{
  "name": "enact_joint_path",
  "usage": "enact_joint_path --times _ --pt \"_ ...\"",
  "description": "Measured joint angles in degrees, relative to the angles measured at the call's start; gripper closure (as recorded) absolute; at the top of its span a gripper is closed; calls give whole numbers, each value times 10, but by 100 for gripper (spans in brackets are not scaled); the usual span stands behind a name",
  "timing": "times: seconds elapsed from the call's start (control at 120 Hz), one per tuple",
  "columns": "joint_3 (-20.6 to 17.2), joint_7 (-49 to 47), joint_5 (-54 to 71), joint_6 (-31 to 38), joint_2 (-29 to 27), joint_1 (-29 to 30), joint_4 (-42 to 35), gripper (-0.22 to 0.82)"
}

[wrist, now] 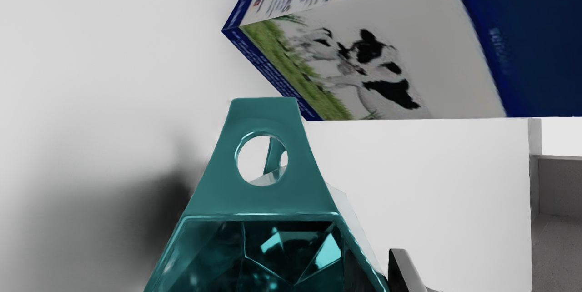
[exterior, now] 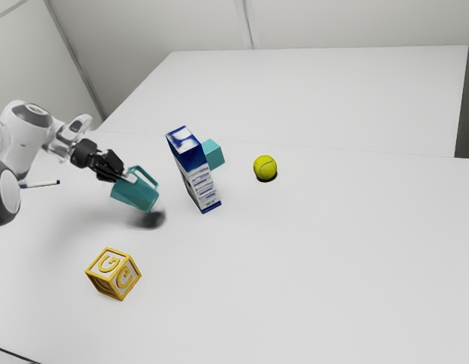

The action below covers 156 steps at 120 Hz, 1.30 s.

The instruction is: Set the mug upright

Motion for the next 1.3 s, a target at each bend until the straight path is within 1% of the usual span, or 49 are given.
enact_joint_path --times 0.175,0.3,0.458,0.758,1.0,1.158,1.3 --pt "-63 -24 112 19 -68 -4 -2 77" --pt "-103 -58 200 49 -95 -11 -7 77" --pt "-132 -116 305 104 -145 -42 -53 78" --pt "-203 -223 419 217 -200 -46 -144 78" --pt "-213 -295 448 331 -224 -62 -248 78" --pt "-213 -331 461 371 -209 -68 -268 78" --pt "-217 -357 467 397 -207 -72 -292 78"
